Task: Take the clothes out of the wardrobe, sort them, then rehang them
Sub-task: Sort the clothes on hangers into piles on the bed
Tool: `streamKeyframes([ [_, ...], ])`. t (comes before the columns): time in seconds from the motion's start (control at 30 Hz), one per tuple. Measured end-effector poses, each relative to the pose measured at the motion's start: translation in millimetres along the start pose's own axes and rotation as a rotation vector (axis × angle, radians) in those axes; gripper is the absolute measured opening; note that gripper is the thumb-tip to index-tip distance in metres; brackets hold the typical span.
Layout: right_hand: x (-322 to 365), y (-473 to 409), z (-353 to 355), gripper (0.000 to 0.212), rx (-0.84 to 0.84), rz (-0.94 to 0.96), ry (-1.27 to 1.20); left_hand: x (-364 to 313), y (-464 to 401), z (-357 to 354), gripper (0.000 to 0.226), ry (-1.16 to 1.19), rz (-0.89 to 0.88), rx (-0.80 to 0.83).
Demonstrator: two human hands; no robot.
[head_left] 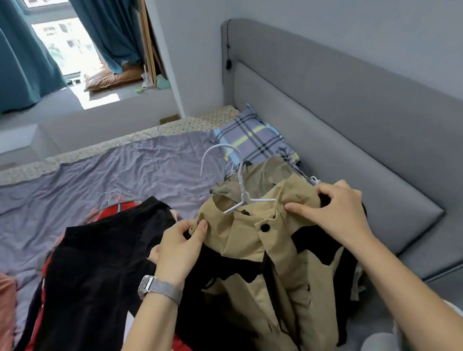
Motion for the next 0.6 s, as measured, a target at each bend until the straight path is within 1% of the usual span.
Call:
streamKeyframes([
  [0.07, 6, -18, 5, 0.052, -0.014, 0.009, -0.004, -9, -18, -1, 0.029, -0.013, -0.034, -0.017],
  [0.17, 22, -42, 19, 0.046, -0.052, 0.047, -0.017, -27, -47, 5, 0.036, -0.021, -0.076, -0.066],
  [0.33, 21, -92, 26, 0.052, -0.06, 0.033, -0.042, -53, -93, 6, 0.032, -0.021, -0.2, -0.054],
  [0.5, -11, -132, 1, 0.041, 0.023, 0.003, -0.09, -37, -132, -22, 0.032, -0.125, -0.218, -0.053],
  [0.6, -37, -165, -13, 0.048, 0.098, -0.013, -0.117, -34, -161, -41, 0.033, -0.129, -0.179, -0.043],
])
Point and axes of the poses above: each hand's wrist, its own y-axis away from the middle knuckle, its own z-axis out of the back of the hand, x = y × z, the point moved 5 cm from there along -y, towards the middle knuckle, and after that the axes turned 10 degrees about x, right-handed, at the moved point
